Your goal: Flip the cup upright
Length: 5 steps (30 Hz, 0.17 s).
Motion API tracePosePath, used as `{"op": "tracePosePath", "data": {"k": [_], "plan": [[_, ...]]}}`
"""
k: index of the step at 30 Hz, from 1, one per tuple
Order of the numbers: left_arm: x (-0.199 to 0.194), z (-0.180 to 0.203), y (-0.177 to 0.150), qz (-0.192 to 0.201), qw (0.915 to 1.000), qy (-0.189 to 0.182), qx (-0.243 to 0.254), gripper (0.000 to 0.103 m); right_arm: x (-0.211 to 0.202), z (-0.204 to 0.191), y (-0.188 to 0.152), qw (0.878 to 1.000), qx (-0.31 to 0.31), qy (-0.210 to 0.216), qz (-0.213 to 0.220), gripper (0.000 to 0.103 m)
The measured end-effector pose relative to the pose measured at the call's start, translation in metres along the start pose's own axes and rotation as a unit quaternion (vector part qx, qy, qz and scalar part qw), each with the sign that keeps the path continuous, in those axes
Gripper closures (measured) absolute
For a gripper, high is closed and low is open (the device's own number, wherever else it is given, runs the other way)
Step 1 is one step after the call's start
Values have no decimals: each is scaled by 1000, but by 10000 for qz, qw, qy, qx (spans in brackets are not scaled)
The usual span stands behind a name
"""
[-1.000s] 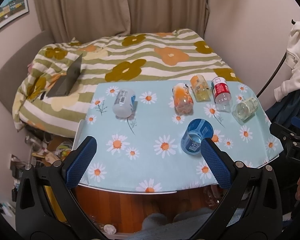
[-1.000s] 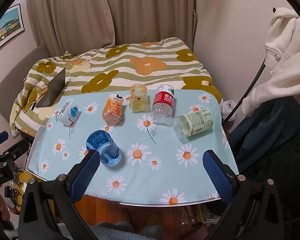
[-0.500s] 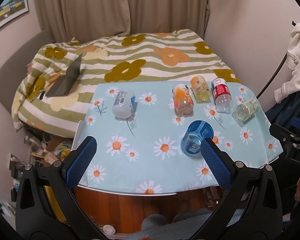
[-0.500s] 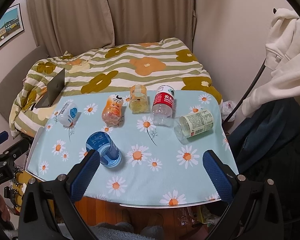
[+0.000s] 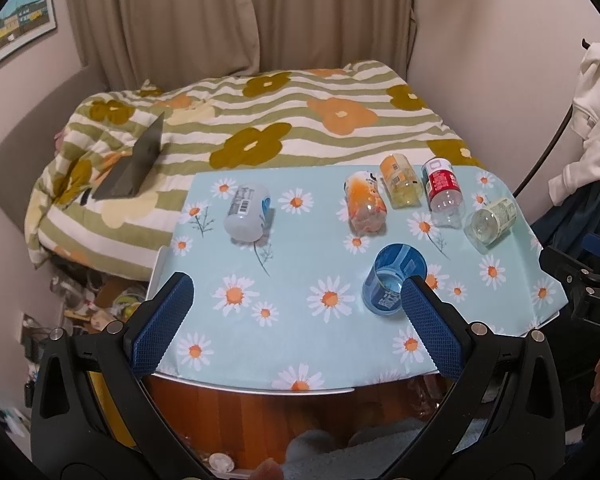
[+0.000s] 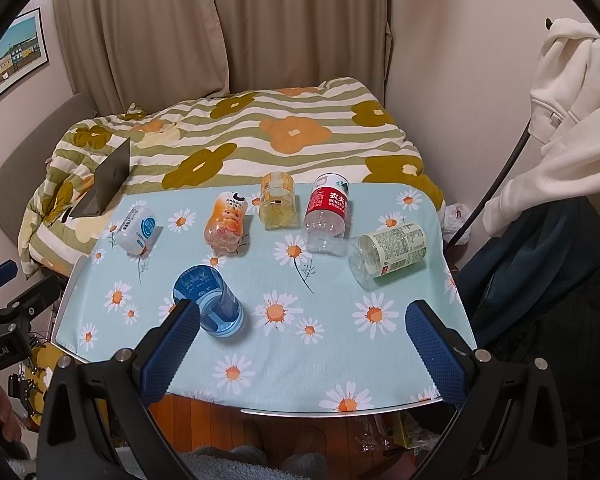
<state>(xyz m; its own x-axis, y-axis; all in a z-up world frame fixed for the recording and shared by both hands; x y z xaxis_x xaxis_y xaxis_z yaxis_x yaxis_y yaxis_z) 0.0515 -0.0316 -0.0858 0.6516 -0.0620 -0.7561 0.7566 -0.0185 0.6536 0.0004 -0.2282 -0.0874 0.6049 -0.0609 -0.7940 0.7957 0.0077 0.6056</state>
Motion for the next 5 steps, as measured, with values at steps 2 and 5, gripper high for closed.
{"op": "tracePosePath", "data": {"k": [2,5], "plan": [[0,0,0,22,10000,37,24,0,2,0,2,10000,-10,-8,-1,1],[0,0,0,27,10000,38,9,0,1,0,0,10000,-13,13,-1,1]]}}
Point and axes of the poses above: each gripper's, at about its wrist camera, not at the fingertips, and x roughly the way its jaws point, z to its right, y to its top, the point moved 8 cm from there along x, roughly the way its jaws point, and after that the axes turned 7 degrees about -x, right-handed, at the moved point
